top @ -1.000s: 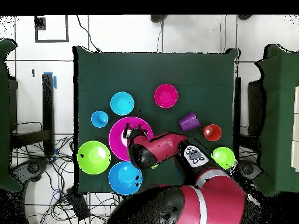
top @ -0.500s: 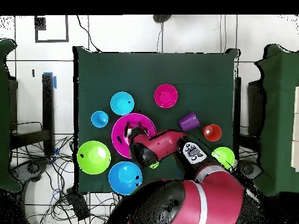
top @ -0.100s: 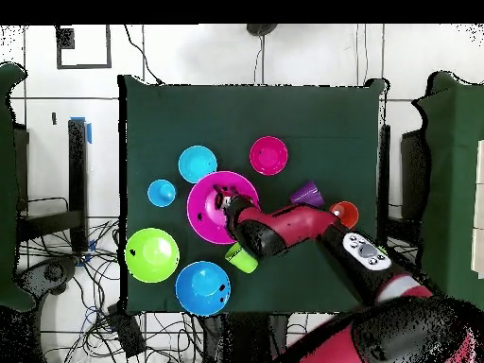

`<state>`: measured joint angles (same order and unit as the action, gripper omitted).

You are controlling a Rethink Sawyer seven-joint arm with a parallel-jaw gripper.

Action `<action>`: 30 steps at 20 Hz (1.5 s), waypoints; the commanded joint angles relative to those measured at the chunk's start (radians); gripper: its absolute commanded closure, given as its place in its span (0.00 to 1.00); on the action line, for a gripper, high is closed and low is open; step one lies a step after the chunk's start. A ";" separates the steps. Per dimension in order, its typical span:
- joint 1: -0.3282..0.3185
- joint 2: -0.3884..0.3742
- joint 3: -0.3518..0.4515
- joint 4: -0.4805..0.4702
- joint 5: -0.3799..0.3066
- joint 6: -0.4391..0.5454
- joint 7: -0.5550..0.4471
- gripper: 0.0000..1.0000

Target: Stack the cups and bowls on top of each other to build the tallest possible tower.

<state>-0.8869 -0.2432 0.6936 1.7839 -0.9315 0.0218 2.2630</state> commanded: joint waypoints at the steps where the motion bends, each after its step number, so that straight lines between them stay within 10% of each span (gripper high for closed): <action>1: -0.095 0.160 0.152 -0.150 -0.091 0.293 -0.475 0.00; 12: -0.082 0.073 0.119 -0.117 -0.069 0.273 -0.502 0.00; 20: 0.292 -0.172 -0.246 -0.215 -0.216 0.145 -0.186 0.00; 30: 0.475 -0.262 -0.464 -0.276 -0.205 0.085 -0.164 0.00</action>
<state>-0.4525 -0.4600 0.4178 1.6517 -1.0542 0.1310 1.9719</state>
